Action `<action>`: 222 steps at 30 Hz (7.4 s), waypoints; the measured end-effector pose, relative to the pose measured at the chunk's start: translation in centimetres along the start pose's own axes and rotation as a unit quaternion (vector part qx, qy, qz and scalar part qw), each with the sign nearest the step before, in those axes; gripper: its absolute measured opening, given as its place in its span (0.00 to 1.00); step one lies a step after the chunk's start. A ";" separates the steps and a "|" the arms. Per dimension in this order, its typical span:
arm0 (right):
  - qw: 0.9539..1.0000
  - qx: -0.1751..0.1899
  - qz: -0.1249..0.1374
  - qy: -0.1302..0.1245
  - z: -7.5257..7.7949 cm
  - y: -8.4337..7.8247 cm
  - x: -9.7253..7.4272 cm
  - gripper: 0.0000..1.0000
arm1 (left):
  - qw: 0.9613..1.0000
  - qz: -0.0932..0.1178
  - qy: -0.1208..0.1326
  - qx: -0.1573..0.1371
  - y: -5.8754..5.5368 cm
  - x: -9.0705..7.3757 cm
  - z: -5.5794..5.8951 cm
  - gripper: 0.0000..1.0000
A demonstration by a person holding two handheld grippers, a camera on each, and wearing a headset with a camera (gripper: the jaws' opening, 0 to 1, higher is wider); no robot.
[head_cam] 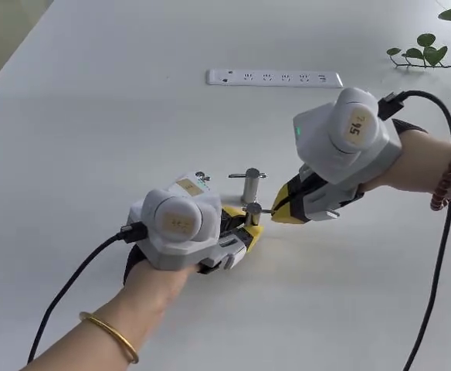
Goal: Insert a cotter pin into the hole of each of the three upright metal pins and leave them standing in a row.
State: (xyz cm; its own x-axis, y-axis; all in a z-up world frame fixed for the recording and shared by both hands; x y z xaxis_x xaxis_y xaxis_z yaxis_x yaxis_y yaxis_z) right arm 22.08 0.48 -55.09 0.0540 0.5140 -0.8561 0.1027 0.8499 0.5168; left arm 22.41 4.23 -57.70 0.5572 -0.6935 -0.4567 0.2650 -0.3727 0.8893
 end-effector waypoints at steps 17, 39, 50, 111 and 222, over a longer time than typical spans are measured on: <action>1.000 -0.006 0.007 -0.001 -0.3 1.2 0.4 0.00 | 1.000 0.003 -0.001 -0.009 -0.1 0.1 0.1 0.12; 1.000 -0.006 0.016 -0.016 -0.2 1.1 -1.0 0.00 | 1.000 0.004 0.008 -0.017 -0.2 0.3 0.1 0.12; 1.000 -0.006 0.018 -0.012 -0.1 1.4 -0.7 0.00 | 1.000 0.005 0.010 -0.022 -0.2 0.3 0.1 0.12; 0.990 0.109 0.089 -0.017 -0.9 3.6 0.8 0.19 | 0.997 -0.026 0.055 -0.041 0.1 -6.0 -1.3 0.58; 0.992 0.097 0.064 -0.052 6.6 -3.1 -2.0 0.09 | 0.992 0.050 0.105 -0.047 1.6 -8.0 -2.9 0.97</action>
State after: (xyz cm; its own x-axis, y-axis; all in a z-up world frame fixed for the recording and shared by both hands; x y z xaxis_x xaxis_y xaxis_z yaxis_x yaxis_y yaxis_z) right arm 28.20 -3.98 -54.99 0.1809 0.5928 -0.7847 0.2777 0.7347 0.6190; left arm 20.64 10.93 -52.55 0.7334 -0.5766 -0.3601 0.2670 -0.2428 0.9326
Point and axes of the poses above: the centre of the closed fingertips' face, and the gripper's own axes: x roughly forward along the fingers, z roughly to its right, y roughly out of its top, the point moved 2 cm from there along -x, roughly backward along the fingers, and after that the axes turned 8 degrees about x, right-handed, at the moved point
